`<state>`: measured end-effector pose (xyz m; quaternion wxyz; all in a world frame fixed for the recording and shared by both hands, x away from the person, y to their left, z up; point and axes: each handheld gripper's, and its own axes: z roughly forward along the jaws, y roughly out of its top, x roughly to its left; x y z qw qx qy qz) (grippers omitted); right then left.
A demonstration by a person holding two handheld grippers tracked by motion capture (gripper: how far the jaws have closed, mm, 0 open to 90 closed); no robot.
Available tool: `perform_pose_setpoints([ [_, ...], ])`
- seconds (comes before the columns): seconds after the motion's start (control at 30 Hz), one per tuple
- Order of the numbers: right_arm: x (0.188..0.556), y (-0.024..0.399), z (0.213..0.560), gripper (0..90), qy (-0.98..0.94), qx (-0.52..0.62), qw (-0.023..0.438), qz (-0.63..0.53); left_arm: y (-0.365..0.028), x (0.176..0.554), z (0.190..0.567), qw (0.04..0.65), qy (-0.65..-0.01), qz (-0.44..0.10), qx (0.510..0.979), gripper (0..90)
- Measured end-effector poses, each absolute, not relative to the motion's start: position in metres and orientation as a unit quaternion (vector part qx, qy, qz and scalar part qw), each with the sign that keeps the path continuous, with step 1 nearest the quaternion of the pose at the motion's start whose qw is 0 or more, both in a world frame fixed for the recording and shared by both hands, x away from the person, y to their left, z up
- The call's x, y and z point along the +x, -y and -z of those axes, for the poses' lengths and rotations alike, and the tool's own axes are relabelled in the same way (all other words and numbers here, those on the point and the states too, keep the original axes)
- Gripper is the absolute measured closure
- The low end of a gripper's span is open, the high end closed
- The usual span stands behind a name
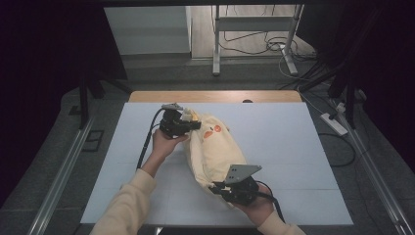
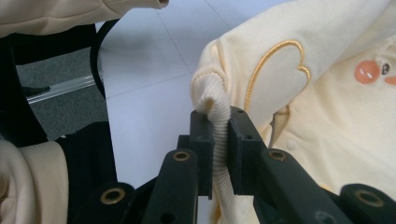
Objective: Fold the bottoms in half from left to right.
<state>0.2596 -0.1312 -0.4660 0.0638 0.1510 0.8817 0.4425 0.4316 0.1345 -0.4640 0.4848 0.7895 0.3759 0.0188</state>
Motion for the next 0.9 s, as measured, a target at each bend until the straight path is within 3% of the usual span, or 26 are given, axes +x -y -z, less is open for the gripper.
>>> perform_pose_setpoints([
  [0.9, 0.260, 0.169, 0.462, 82.1, -0.874, 0.191, 0.076, -0.440, -0.101, 0.444, 0.464, 0.472, -0.374, -0.004, 0.798, 85.0],
])
